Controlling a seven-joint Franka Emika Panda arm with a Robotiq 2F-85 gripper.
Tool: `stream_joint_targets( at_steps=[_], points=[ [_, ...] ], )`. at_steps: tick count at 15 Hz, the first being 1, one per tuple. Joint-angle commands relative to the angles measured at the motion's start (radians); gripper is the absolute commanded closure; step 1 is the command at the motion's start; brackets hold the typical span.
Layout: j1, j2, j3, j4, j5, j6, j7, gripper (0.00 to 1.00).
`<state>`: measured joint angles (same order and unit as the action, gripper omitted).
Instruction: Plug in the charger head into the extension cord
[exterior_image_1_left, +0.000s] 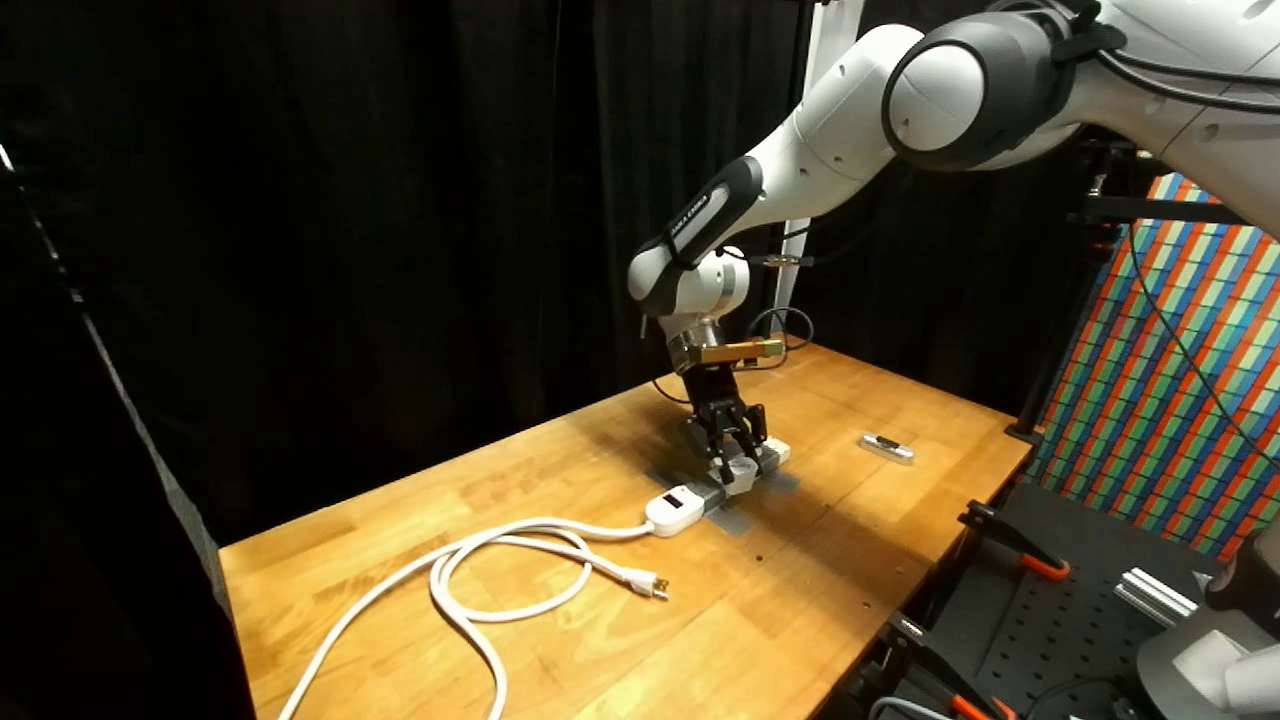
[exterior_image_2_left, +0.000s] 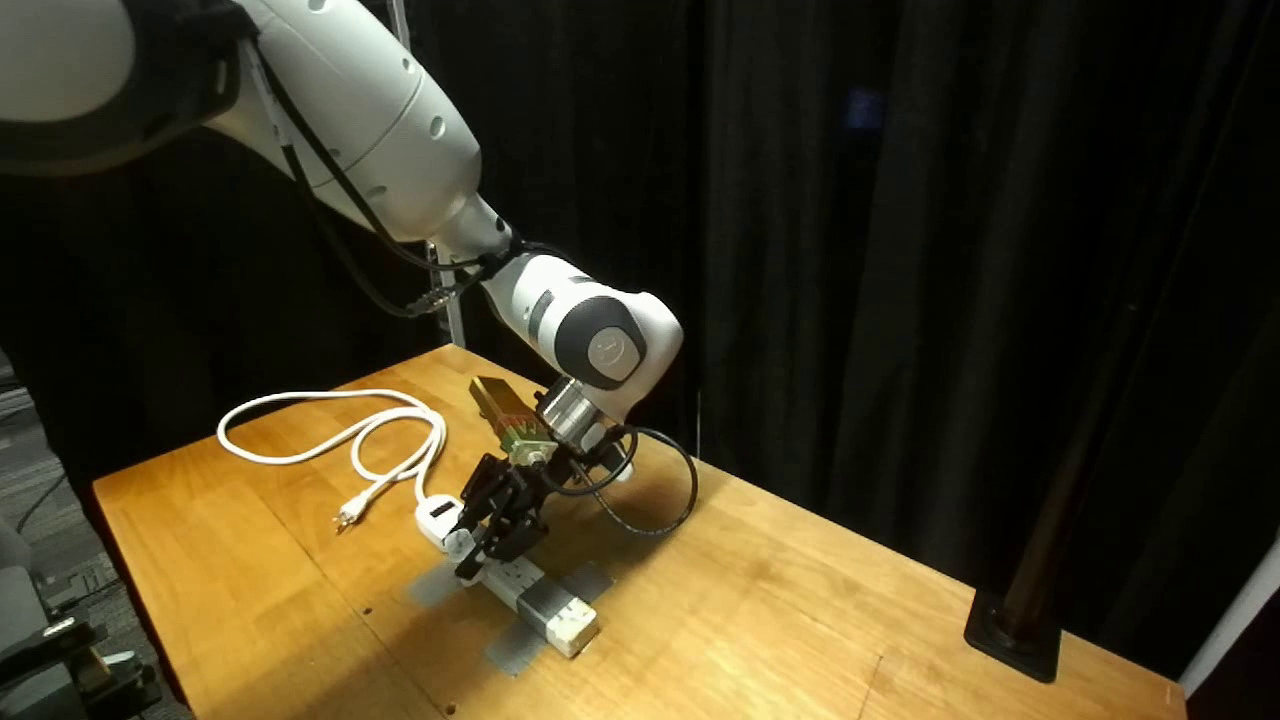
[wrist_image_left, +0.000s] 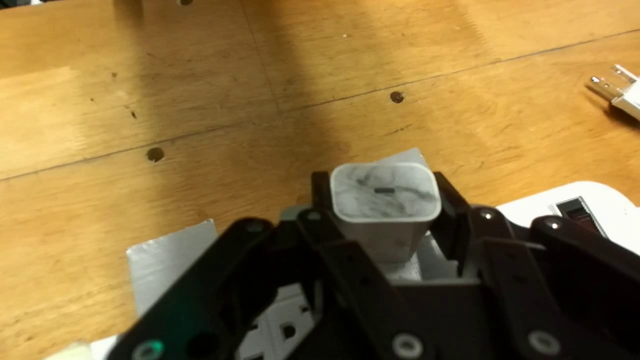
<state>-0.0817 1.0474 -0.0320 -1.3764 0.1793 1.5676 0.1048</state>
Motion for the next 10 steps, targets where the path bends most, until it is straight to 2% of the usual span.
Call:
stream_joint_targets(
  at_steps=[1,5,10],
  points=[
    [-0.012,0.006,0.03,0.062,0.068,0.072,0.019,0.77],
    [-0.018,-0.013,0.033,0.033,0.086,0.074,0.018,0.77],
    [-0.028,-0.086,0.044,-0.087,0.133,0.108,-0.002,0.77]
  ],
)
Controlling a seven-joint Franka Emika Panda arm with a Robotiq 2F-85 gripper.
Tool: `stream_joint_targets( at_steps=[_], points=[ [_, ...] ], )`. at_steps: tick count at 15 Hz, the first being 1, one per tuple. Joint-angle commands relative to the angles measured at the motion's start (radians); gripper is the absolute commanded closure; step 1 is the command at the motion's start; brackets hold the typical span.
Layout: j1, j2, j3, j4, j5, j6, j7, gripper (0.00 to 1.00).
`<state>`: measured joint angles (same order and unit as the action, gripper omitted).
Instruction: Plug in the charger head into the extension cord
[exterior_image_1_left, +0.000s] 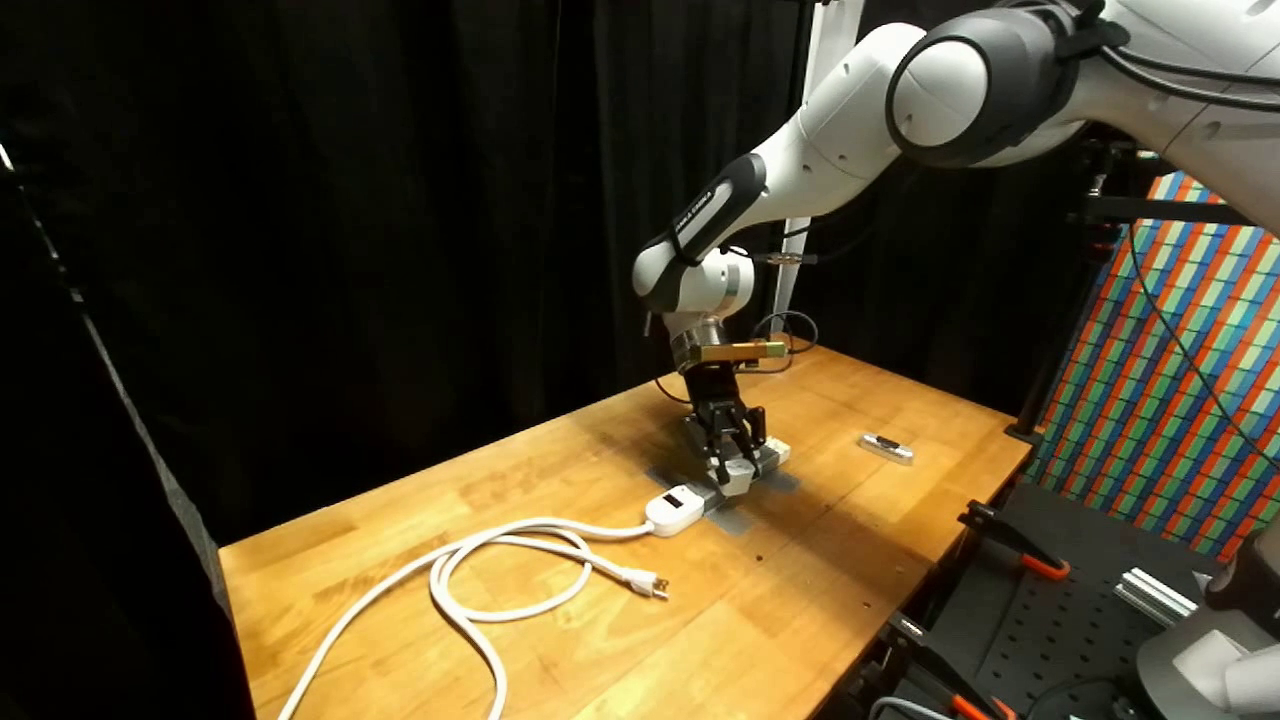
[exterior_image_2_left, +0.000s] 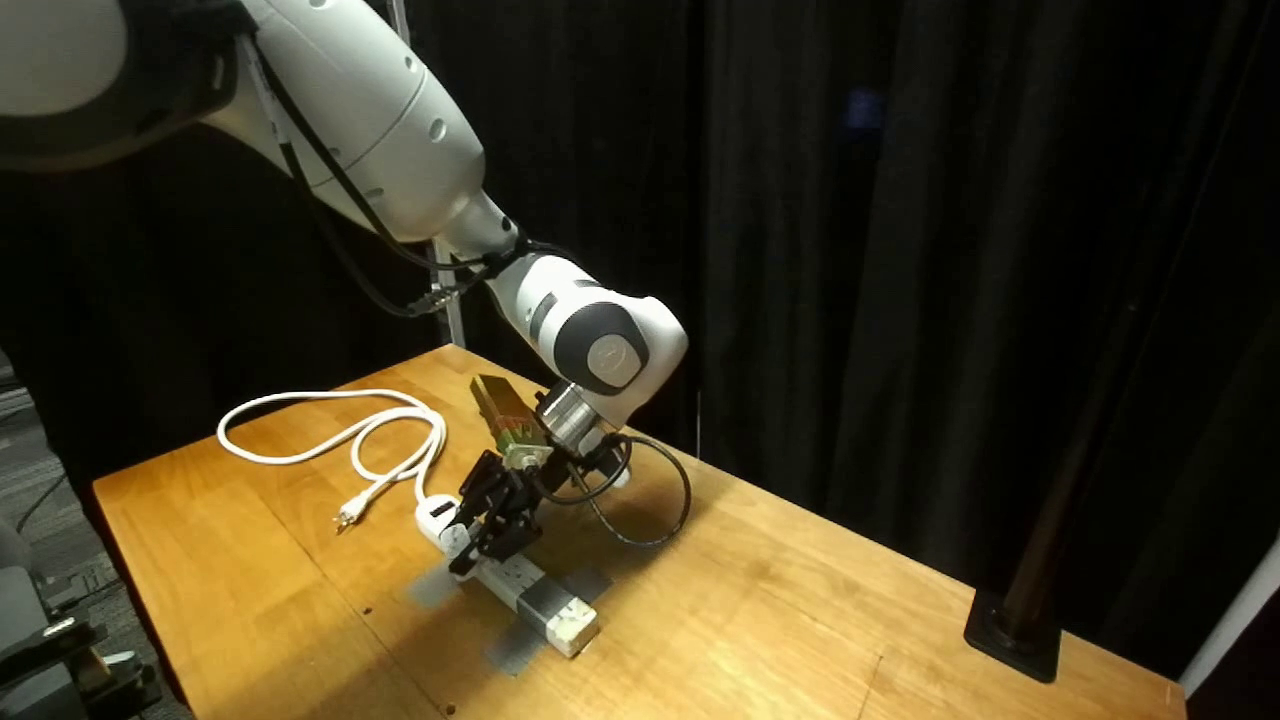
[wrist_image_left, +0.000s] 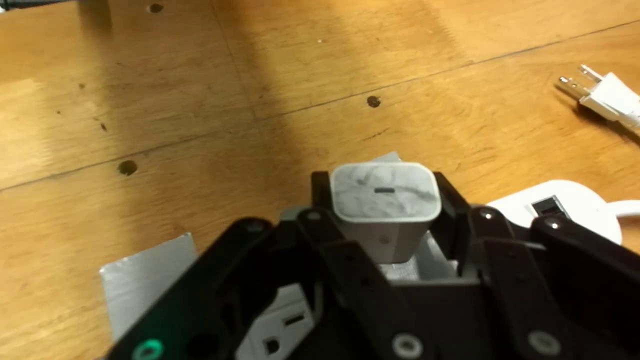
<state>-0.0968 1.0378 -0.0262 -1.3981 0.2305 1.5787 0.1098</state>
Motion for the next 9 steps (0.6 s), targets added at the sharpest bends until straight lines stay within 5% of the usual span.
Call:
stream_joint_targets(
  at_steps=[1,9],
  points=[
    [-0.012,-0.103,0.04,-0.11,0.089,0.118,-0.011,0.77],
    [0.006,-0.316,0.03,-0.426,0.077,0.411,-0.072,0.77]
  ],
)
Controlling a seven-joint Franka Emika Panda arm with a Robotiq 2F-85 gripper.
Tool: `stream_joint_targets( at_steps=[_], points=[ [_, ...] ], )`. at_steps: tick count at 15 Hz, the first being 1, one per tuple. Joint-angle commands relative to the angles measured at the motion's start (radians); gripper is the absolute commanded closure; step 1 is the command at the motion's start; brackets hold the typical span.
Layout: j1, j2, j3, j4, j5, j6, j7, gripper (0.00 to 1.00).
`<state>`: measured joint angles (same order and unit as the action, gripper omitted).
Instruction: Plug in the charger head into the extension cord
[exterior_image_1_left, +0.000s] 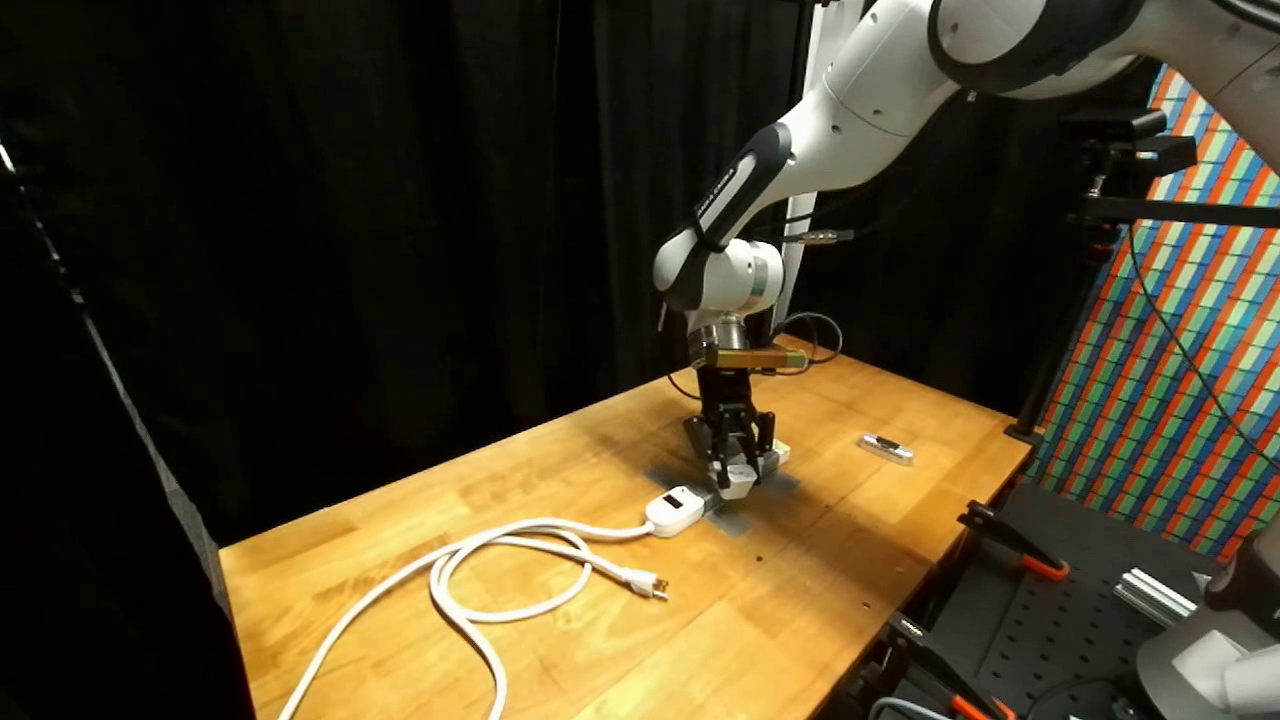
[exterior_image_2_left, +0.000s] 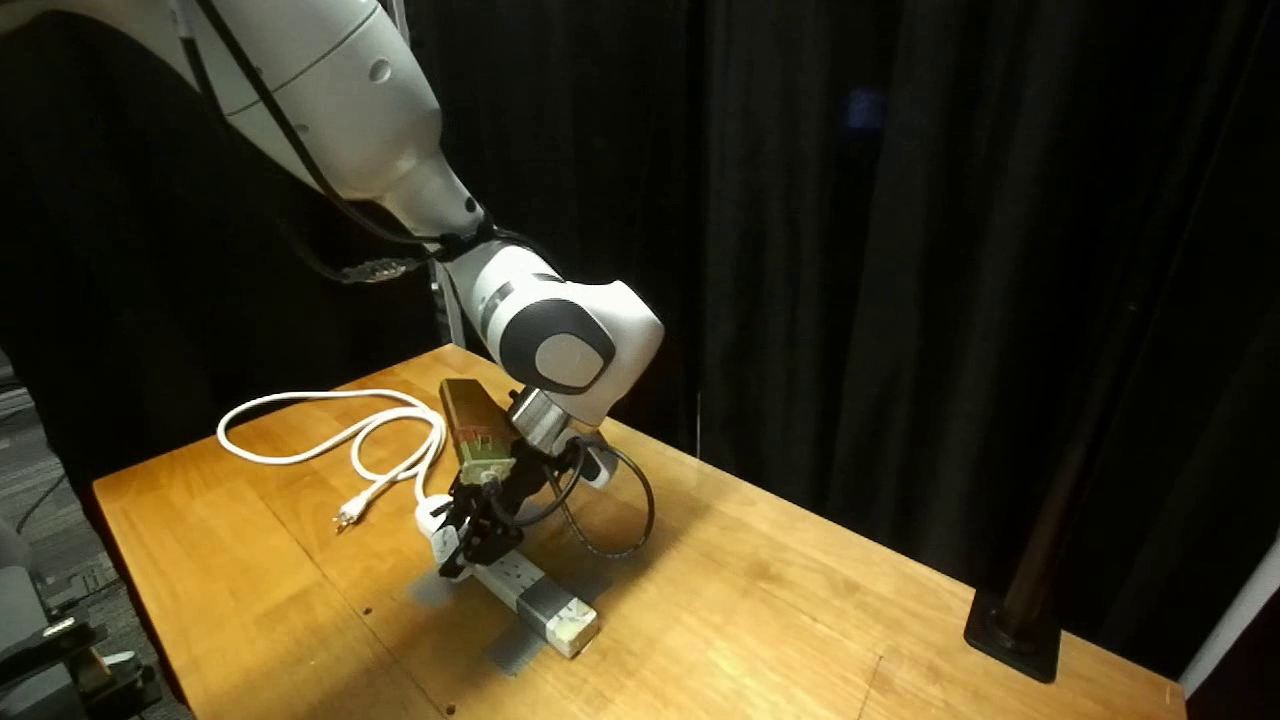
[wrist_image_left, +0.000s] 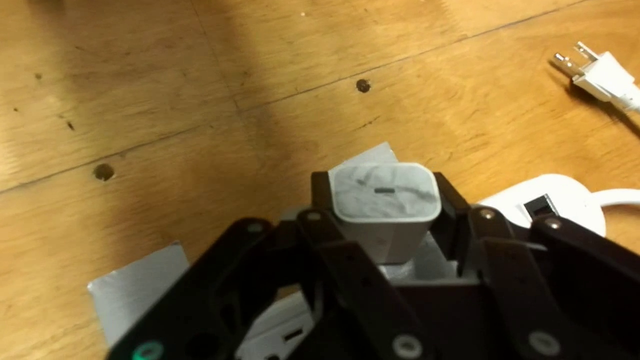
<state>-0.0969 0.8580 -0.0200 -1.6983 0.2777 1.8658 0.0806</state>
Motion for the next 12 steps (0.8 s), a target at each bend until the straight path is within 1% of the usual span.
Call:
stream_joint_targets(
  at_steps=[1,3,5,7,8,9,10,11,12],
  points=[
    [0.007,-0.165,0.024,-0.162,0.026,0.157,-0.055,0.77],
    [0.011,-0.243,0.019,-0.241,0.002,0.205,-0.083,0.77],
    [0.017,-0.319,0.015,-0.29,-0.028,0.235,-0.116,0.77],
    [0.024,-0.384,0.008,-0.296,-0.066,0.183,-0.115,0.77],
    [0.024,-0.408,0.008,-0.296,-0.059,0.189,-0.093,0.77],
    [0.025,-0.418,0.006,-0.28,-0.05,0.166,-0.061,0.77],
    [0.035,-0.417,-0.009,-0.266,-0.049,0.177,0.01,0.77],
    [0.045,-0.41,-0.021,-0.254,-0.05,0.22,0.075,0.77],
    [0.051,-0.4,-0.031,-0.238,-0.06,0.212,0.132,0.77]
  ],
)
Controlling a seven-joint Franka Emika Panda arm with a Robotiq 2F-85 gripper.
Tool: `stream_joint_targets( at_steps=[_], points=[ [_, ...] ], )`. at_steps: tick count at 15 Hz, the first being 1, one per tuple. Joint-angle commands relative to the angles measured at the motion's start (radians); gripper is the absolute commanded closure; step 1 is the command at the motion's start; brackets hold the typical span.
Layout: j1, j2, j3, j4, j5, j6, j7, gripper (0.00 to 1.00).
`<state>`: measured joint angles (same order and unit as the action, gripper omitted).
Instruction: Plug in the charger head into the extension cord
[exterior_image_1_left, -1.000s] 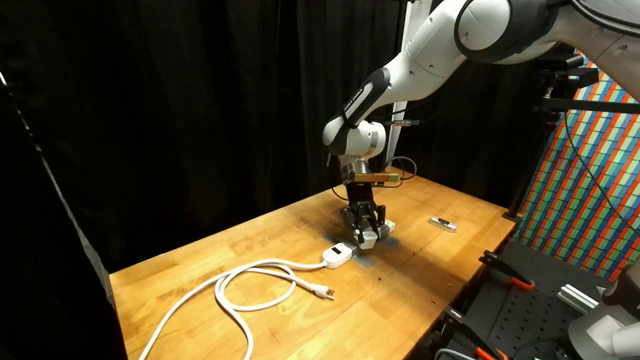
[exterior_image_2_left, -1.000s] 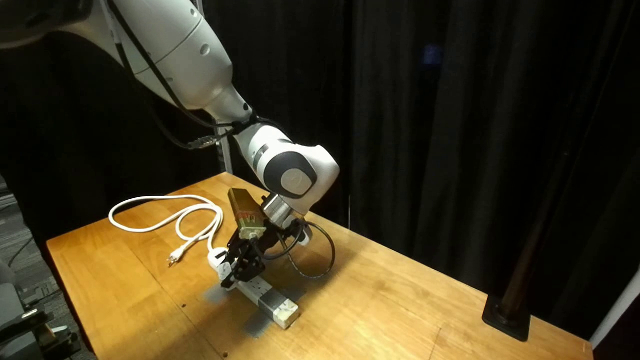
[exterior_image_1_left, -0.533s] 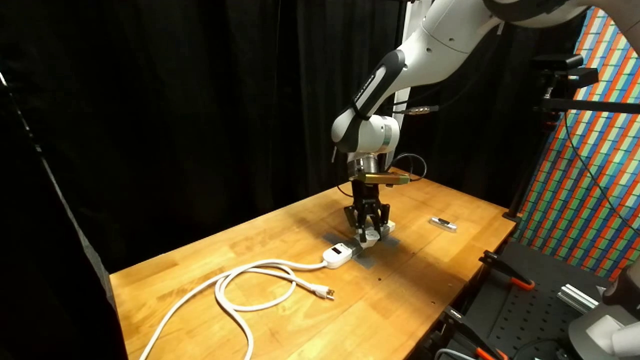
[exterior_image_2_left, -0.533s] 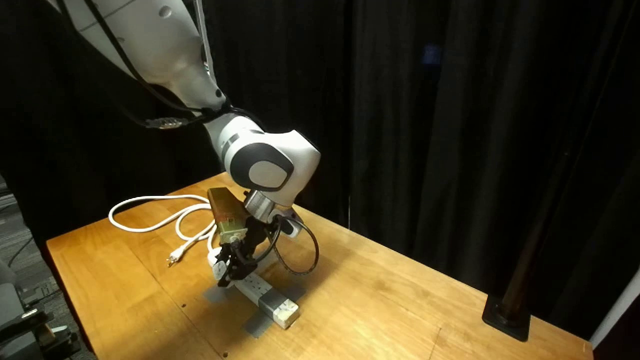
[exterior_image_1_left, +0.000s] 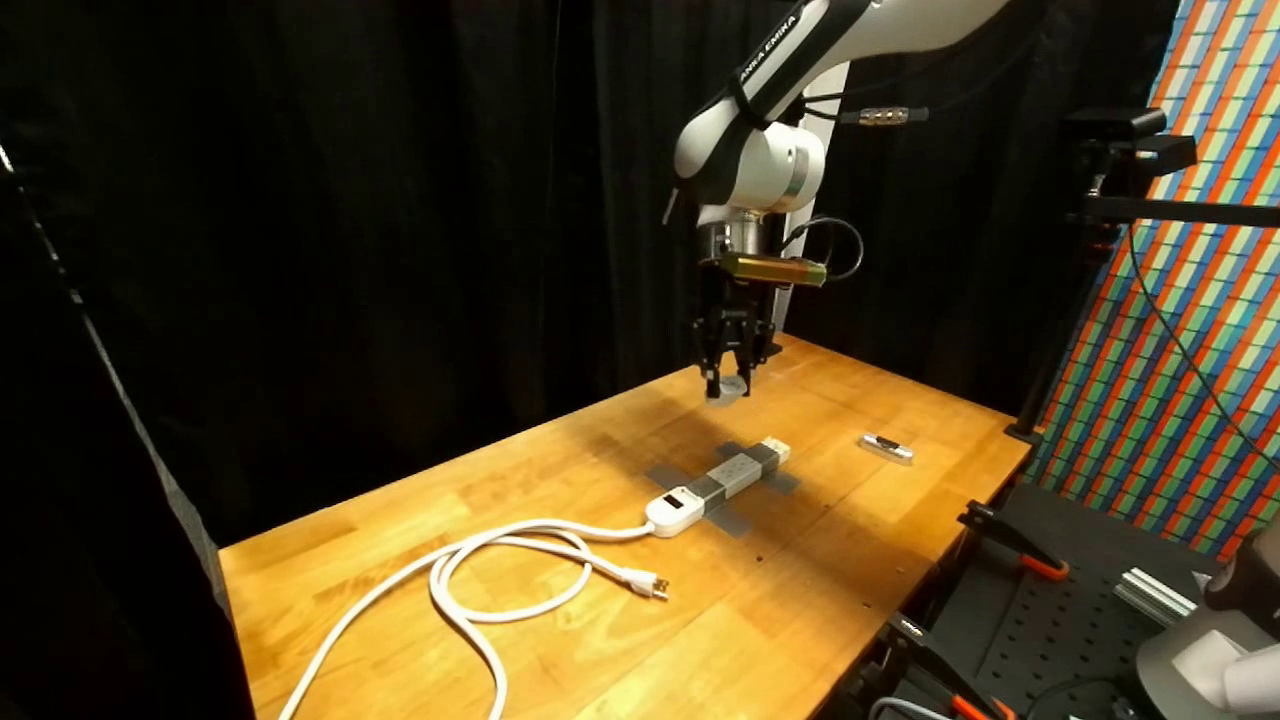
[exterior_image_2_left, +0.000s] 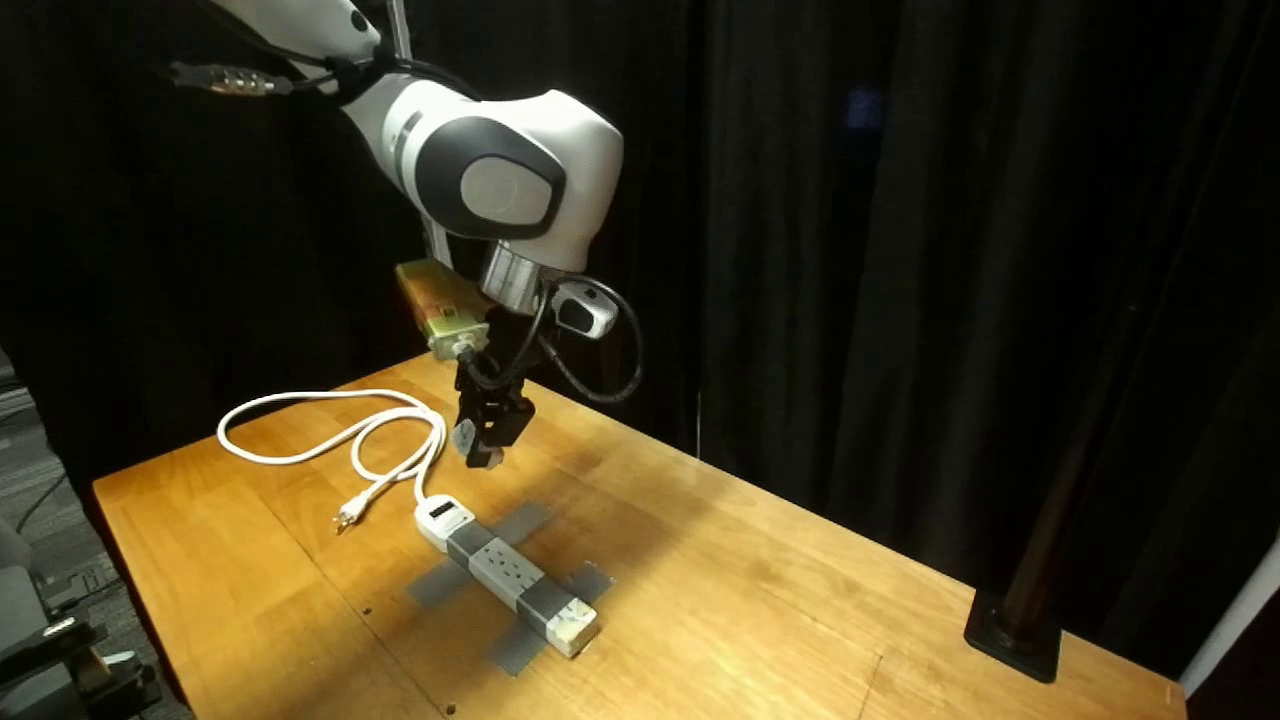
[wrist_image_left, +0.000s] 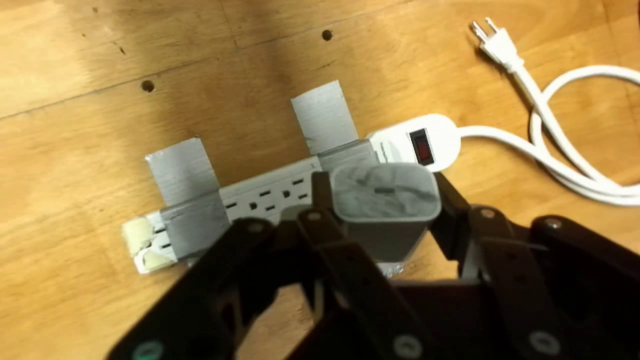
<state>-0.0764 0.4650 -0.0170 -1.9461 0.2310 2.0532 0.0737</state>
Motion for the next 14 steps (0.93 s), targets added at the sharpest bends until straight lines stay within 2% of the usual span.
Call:
stream_joint_targets(
  at_steps=[1,4,8,11,14],
  points=[
    [0.04,0.012,-0.047,0.022,-0.034,0.039,0.196,0.77],
    [0.069,0.078,-0.084,0.057,-0.084,0.037,0.364,0.77],
    [0.082,0.195,-0.107,0.163,-0.071,-0.111,0.534,0.77],
    [0.039,0.257,-0.08,0.26,0.017,-0.294,0.561,0.77],
    [-0.017,0.284,-0.069,0.319,0.161,-0.347,0.538,0.77]
  ],
)
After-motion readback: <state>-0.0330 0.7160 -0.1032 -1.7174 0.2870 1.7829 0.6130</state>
